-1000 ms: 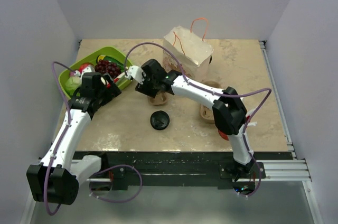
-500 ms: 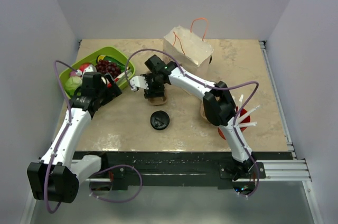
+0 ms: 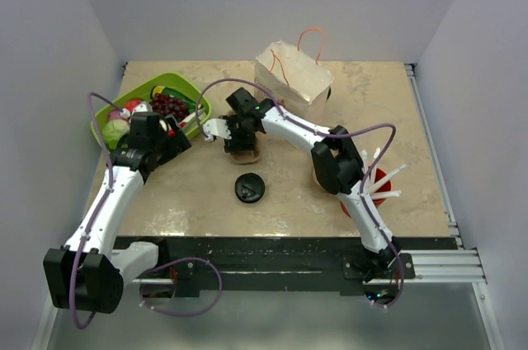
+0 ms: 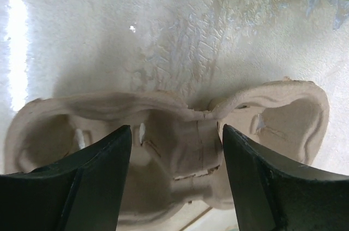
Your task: Pack the takeout coffee
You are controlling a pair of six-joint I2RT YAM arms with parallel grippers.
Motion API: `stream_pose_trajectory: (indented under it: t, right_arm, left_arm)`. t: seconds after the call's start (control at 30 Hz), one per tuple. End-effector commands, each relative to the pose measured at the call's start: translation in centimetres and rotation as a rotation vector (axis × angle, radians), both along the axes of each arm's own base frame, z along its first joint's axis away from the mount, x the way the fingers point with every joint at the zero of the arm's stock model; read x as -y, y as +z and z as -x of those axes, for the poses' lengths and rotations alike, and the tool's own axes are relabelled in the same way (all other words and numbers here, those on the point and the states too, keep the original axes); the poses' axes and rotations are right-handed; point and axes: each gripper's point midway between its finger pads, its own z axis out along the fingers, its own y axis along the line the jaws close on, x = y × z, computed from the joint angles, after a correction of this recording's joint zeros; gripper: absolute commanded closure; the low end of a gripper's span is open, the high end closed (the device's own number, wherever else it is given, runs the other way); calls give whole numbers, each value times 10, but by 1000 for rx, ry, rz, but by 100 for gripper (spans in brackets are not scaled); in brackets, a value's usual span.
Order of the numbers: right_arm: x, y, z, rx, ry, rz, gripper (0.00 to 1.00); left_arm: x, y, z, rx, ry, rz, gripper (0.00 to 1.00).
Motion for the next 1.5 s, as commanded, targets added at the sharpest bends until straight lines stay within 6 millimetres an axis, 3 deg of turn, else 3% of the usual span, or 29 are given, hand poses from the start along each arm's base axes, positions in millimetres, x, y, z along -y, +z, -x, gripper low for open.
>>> stream_pose_trajectory:
  t: [0.0,0.1,0.17,0.2,0.23,0.33,0.37,0.43,0.47,0.57,0.6,0.67,0.8,0.93,1.0,1.03,1.07,1.13,1.17,1.2,1.23,1.27,1.3,1.33,1.37,1.4,1.47]
  right_arm:
    - [-7,16,-23,43,-43,-65,31]
    - [-7,14,-22,23,-50,-70,35]
    - [-3,12,-17,-5,-48,-57,48]
    - [-5,17,-14,-11,-38,-58,59]
    - [-7,23,-8,-31,-20,-72,64]
    - [-4,40,4,-61,-1,-87,68]
    - [-8,61,7,-40,12,-125,69]
    - [-9,74,14,-28,12,-147,69]
    - [-9,96,17,6,11,-171,68]
    - [-20,135,24,55,-33,-262,68]
    - [-20,164,28,57,-96,-333,68]
    - [-25,202,28,75,-141,-446,68]
    - [-10,295,28,64,-398,-706,70]
    - [16,355,33,71,-540,-870,71]
    - [31,373,33,71,-635,-932,71]
    - [54,390,27,125,-745,-972,71]
    - [64,402,26,115,-819,-1023,71]
    - [90,415,19,125,-936,-1078,71]
    - [104,426,19,108,-1013,-1144,72]
    - [115,431,17,113,-1050,-1172,72]
    - [121,436,16,114,-1073,-1200,73]
    - [127,440,20,101,-1097,-1230,73]
    - [131,441,19,100,-1109,-1244,72]
    - [133,444,20,97,-1117,-1265,72]
    - [140,446,23,91,-1147,-1291,72]
    - [148,447,22,102,-1176,-1310,72]
    - [155,448,20,107,-1209,-1352,72]
  left_arm:
    - [-1,17,-12,54,-11,-12,0]
    - [-1,15,-12,48,-12,-11,0]
    - [-1,14,-13,44,-7,-12,0]
    - [-1,13,-14,42,-6,-13,0]
    - [-2,14,-14,42,-3,-12,0]
    - [-2,16,-15,50,-1,-11,0]
    - [-1,17,-16,53,-2,-9,0]
    - [-2,20,-17,64,2,-8,0]
    - [-2,21,-17,67,2,-8,0]
    - [-2,29,-19,91,11,-4,0]
    - [-2,33,-21,102,12,-1,0]
    - [-2,38,-22,119,15,4,0]
    - [2,59,-26,190,9,26,0]
    - [14,80,-39,259,-19,90,0]
    - [24,104,-58,342,-54,126,0]
    - [26,112,-66,366,-57,131,0]
    - [28,138,-77,430,-69,130,0]
    - [41,152,-105,464,-119,150,0]
    - [51,190,-120,559,-182,154,0]
    - [75,185,-135,543,-285,190,0]
    - [86,194,-146,568,-317,191,0]
    - [96,232,-159,670,-371,147,0]
    - [117,217,-179,642,-427,141,0]
    - [127,220,-190,646,-454,137,0]
    - [137,256,-198,722,-520,94,0]
    - [169,232,-213,680,-636,101,0]
    - [193,230,-239,693,-723,21,0]
